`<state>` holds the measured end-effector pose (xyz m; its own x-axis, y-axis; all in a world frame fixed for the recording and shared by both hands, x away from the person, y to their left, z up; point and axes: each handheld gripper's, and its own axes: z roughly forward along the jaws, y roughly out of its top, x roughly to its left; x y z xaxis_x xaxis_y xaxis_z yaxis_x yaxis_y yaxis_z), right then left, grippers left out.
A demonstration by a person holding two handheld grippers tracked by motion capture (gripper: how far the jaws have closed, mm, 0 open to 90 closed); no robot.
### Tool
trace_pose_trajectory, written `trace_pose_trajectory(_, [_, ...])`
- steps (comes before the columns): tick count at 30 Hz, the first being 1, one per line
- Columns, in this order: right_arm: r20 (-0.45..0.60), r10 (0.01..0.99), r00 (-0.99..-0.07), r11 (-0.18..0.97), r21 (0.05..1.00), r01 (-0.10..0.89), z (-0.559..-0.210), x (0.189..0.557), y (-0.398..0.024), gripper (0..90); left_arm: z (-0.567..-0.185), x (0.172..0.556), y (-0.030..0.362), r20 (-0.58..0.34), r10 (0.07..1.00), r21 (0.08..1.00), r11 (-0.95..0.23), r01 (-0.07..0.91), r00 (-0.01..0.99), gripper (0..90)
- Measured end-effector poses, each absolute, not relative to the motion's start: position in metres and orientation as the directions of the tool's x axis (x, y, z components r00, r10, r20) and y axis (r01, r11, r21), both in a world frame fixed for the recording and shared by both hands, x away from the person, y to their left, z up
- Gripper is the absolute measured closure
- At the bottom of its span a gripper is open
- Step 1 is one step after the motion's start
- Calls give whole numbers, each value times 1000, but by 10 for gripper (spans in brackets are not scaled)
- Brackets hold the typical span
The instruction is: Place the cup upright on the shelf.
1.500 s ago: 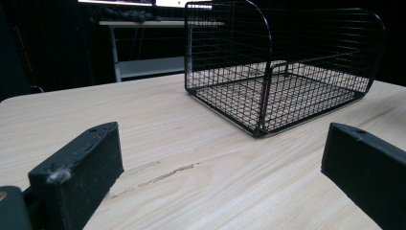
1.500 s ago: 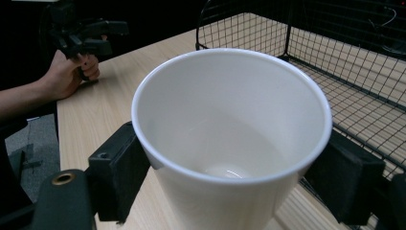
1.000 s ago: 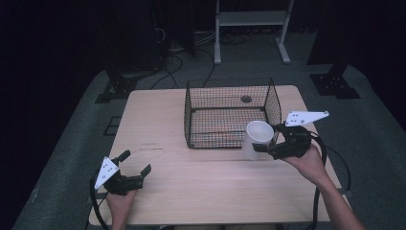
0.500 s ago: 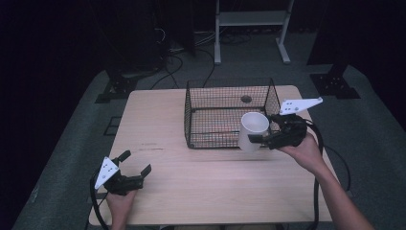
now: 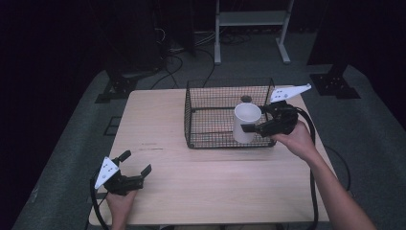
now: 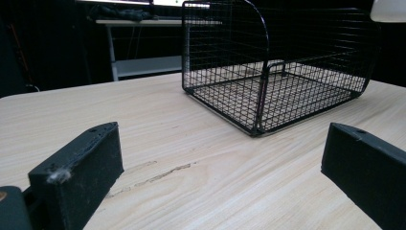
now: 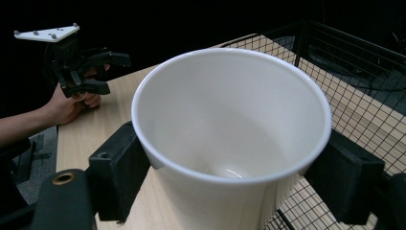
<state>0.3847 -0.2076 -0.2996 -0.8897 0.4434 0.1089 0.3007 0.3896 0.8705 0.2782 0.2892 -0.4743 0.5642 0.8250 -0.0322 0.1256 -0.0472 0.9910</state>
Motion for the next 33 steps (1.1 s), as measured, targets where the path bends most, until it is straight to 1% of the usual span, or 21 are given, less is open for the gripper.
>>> trace_pose_trajectory(5, [112, 448, -887, 399, 863, 311, -298, 393, -204, 201, -474, 278, 290, -33, 824, 991, -49, 128, 566, 0])
trace_pose_trajectory(13, [132, 444, -886, 383, 866, 321, -299, 405, -195, 200, -474, 278, 289, -34, 822, 991, -47, 127, 569, 0])
trace_pose_trajectory(18, [144, 450, -881, 388, 857, 339, -300, 419, -188, 201, -474, 278, 289, -37, 821, 990, -46, 130, 570, 0])
trace_pose_trajectory(33, [139, 480, -866, 398, 845, 356, -297, 451, -177, 200, -474, 279, 290, -41, 818, 990, -43, 132, 573, 0])
